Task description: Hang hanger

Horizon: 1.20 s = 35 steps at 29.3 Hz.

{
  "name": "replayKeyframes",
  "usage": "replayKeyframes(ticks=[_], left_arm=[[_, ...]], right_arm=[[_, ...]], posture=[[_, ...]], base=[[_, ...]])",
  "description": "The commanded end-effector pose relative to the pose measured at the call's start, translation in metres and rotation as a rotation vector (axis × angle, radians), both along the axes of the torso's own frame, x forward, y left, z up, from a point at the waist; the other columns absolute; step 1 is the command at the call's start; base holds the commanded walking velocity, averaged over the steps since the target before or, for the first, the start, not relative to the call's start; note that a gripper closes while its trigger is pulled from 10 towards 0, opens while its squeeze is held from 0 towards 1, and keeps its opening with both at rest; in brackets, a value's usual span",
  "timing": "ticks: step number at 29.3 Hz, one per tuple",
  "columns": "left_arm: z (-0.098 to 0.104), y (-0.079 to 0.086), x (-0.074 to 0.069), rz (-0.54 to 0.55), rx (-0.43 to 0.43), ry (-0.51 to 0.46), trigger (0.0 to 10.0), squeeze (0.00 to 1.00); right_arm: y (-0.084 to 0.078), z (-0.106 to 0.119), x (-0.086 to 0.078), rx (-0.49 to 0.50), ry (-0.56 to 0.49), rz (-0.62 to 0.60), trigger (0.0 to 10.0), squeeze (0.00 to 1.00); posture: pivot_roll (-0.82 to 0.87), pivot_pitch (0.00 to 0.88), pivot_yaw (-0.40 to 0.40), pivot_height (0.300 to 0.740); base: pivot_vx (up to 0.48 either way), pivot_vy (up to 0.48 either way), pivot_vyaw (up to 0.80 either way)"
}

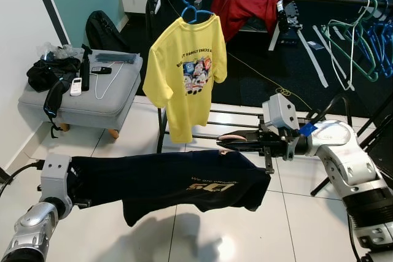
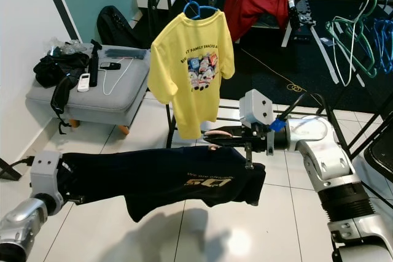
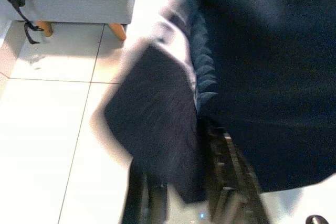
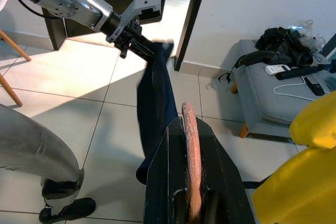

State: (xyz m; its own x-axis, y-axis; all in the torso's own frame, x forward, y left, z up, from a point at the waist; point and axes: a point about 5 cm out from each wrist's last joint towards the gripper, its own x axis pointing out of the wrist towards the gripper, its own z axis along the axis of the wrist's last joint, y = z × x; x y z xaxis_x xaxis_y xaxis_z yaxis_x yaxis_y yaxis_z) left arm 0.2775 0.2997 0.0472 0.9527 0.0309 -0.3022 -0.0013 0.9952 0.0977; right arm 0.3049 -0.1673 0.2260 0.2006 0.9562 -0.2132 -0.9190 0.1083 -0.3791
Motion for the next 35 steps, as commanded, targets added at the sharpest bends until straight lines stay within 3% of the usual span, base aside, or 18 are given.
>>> replayKeyframes(ticks=[1, 4, 5, 10, 13, 15, 16, 17, 18, 21, 22, 23, 24, 29, 30, 31, 35], left_arm=[[-0.009, -0.001, -0.004, 0.023, 0.021, 0.035, 10.0, 1.00], [-0.009, 0.000, -0.005, 0.039, 0.032, 0.040, 10.0, 1.00], [-0.010, 0.003, -0.006, 0.055, 0.060, 0.062, 10.0, 0.00], [-0.012, 0.009, -0.009, 0.083, 0.118, 0.088, 10.0, 0.00], [-0.009, 0.014, -0.009, 0.106, 0.204, 0.090, 10.0, 0.00], [-0.003, 0.006, -0.001, 0.085, 0.213, 0.044, 10.0, 0.00], [-0.003, 0.006, -0.001, 0.085, 0.213, 0.044, 10.0, 0.00], [0.001, -0.001, 0.005, 0.066, 0.202, 0.013, 10.0, 0.00], [0.004, -0.009, 0.009, 0.034, 0.181, -0.008, 10.0, 0.00], [0.006, -0.019, 0.012, -0.011, 0.160, -0.027, 10.0, 0.00], [0.012, -0.046, 0.022, -0.125, 0.115, -0.078, 10.0, 0.00], [0.012, -0.046, 0.022, -0.125, 0.115, -0.078, 10.0, 0.00], [0.015, -0.057, 0.026, -0.163, 0.105, -0.099, 10.0, 0.00], [0.017, -0.063, 0.028, -0.182, 0.101, -0.112, 10.0, 0.00], [0.031, -0.087, 0.038, -0.236, 0.043, -0.174, 10.0, 0.00], [0.036, -0.095, 0.041, -0.252, 0.019, -0.195, 10.0, 0.00], [0.040, -0.105, 0.044, -0.280, -0.014, -0.205, 10.0, 0.00]], right_arm=[[-0.003, 0.005, -0.001, -0.003, -0.027, 0.000, 0.0, 0.00], [-0.003, 0.005, -0.001, -0.003, -0.027, 0.000, 0.0, 0.00], [-0.003, 0.005, -0.001, -0.003, -0.026, -0.001, 0.0, 0.00], [-0.007, 0.000, 0.004, -0.055, -0.016, -0.068, 0.0, 0.00], [-0.024, -0.018, 0.022, -0.217, 0.002, -0.305, 0.0, 0.00], [-0.032, -0.030, 0.036, -0.082, 0.098, -0.527, 0.0, 0.00], [-0.032, -0.030, 0.036, -0.082, 0.098, -0.527, 0.0, 0.00], [-0.034, -0.037, 0.042, 0.016, 0.164, -0.648, 0.0, 0.00], [-0.034, -0.042, 0.045, 0.047, 0.183, -0.714, 0.0, 0.00], [-0.036, -0.046, 0.047, 0.073, 0.204, -0.775, 0.0, 0.00], [-0.044, -0.060, 0.055, 0.176, 0.255, -0.982, 0.0, 0.00], [-0.044, -0.060, 0.055, 0.176, 0.255, -0.982, 0.0, 0.00], [-0.047, -0.065, 0.058, 0.234, 0.285, -1.062, 0.0, 0.00], [-0.049, -0.068, 0.059, 0.270, 0.304, -1.107, 0.0, 0.00], [-0.048, -0.074, 0.063, 0.369, 0.354, -1.201, 0.0, 0.00], [-0.046, -0.075, 0.064, 0.382, 0.363, -1.225, 0.0, 0.00], [-0.044, -0.077, 0.065, 0.386, 0.373, -1.255, 0.0, 0.00]], posture=[[-0.07, 0.119, -0.015, 0.740], [-0.07, 0.123, -0.015, 0.740], [-0.07, 0.124, -0.015, 0.740], [-0.07, 0.129, -0.016, 0.740], [-0.08, 0.128, -0.019, 0.740], [-0.07, 0.128, -0.019, 0.740], [-0.07, 0.128, -0.019, 0.740], [-0.07, 0.128, -0.019, 0.740], [-0.07, 0.127, -0.016, 0.740], [-0.07, 0.127, -0.016, 0.740], [-0.07, 0.125, -0.014, 0.740], [-0.07, 0.125, -0.014, 0.740], [-0.07, 0.125, -0.015, 0.740], [-0.07, 0.125, -0.015, 0.740], [-0.07, 0.123, -0.017, 0.740], [-0.07, 0.123, -0.017, 0.740], [-0.07, 0.122, -0.011, 0.740]], base=[[0.000, 0.000, 0.00], [0.000, 0.000, 0.00], [0.000, 0.000, 0.00], [0.000, 0.000, 0.00], [0.000, 0.000, 0.00], [0.000, 0.000, 0.00], [0.000, 0.000, 0.00], [0.000, 0.000, 0.00], [0.000, 0.000, 0.00], [0.000, 0.000, 0.00], [0.000, 0.000, 0.00], [0.000, 0.000, 0.00], [0.000, 0.000, 0.00], [0.000, 0.000, 0.00], [0.000, 0.000, 0.00], [0.000, 0.000, 0.00], [0.000, 0.000, 0.00]])
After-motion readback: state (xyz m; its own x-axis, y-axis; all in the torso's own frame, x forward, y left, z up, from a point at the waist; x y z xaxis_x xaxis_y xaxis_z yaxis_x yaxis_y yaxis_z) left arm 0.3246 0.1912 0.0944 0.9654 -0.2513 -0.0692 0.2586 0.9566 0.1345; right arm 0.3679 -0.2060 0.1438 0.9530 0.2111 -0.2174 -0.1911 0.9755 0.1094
